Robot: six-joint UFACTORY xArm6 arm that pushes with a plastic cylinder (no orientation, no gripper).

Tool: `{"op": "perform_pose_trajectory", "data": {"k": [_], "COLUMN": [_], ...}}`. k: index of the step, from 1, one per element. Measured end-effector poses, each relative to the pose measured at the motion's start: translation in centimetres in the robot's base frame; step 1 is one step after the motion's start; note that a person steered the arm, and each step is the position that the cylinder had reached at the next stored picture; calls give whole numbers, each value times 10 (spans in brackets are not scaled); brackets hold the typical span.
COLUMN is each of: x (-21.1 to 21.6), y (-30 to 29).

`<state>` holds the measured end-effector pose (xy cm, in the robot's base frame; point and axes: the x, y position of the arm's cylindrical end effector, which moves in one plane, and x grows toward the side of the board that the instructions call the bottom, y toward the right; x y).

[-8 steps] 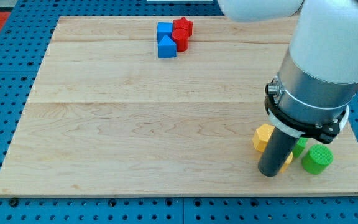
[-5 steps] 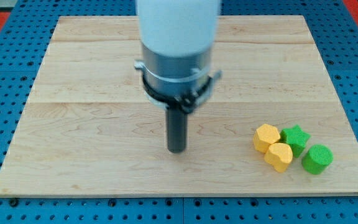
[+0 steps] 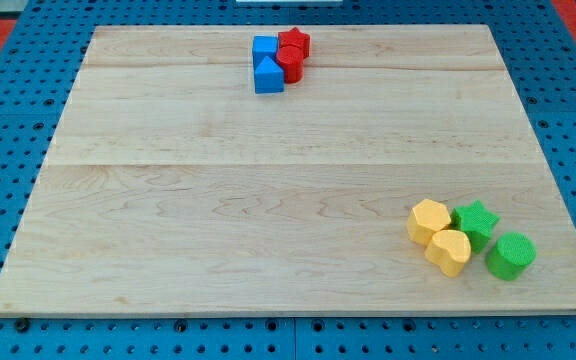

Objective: Push the green star parallel to the triangle

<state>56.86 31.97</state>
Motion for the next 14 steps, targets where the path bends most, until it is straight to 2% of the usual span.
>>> {"op": "perform_pose_trajectory", "data": {"k": [1,2,3,4,5,6,7,8,9,11,12,14], "x": [-3,-58,-57,-54,-23,-13,-31,-77,-90,-90,-104,-111], "y": [-68,-116,-123,-66,-110,-168,-231,-235,-181,-152,-145,-167]}}
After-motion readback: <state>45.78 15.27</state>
